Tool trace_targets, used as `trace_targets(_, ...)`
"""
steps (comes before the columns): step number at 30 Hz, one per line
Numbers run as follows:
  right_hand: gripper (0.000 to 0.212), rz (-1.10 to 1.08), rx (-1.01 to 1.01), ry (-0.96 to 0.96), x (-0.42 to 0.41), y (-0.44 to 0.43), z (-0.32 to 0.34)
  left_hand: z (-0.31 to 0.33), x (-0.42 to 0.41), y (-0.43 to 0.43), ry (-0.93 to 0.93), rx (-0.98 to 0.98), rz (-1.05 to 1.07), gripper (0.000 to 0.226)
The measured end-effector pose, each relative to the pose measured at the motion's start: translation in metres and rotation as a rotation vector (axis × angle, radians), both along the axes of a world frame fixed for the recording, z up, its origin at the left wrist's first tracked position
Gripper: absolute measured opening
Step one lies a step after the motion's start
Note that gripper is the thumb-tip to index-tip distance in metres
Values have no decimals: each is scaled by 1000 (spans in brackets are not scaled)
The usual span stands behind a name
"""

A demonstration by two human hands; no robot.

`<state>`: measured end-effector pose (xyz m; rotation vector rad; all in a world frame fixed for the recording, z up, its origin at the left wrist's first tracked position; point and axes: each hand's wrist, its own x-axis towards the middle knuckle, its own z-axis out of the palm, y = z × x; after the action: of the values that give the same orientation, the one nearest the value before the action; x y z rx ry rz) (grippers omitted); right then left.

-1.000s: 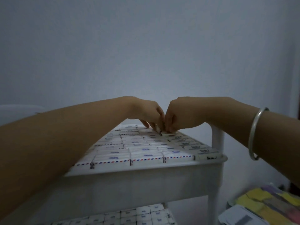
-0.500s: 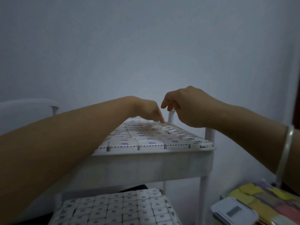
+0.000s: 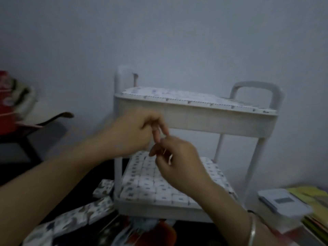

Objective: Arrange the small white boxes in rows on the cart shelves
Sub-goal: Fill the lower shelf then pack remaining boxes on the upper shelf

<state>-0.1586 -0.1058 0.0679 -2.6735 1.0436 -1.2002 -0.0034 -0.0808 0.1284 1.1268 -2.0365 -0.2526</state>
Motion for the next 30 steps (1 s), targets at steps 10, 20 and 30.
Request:
trace_targets(10,37,35,181,484,109,3,-138,-183,143,58,-119,347,482,46)
trace_targets(20,66,-116,158,987,136,1,-160,-226,178,54,-206,355,650,33)
trace_targets(30,65,-43,210,742,116,-5,-142,-218,188,38,-411,549,595,37)
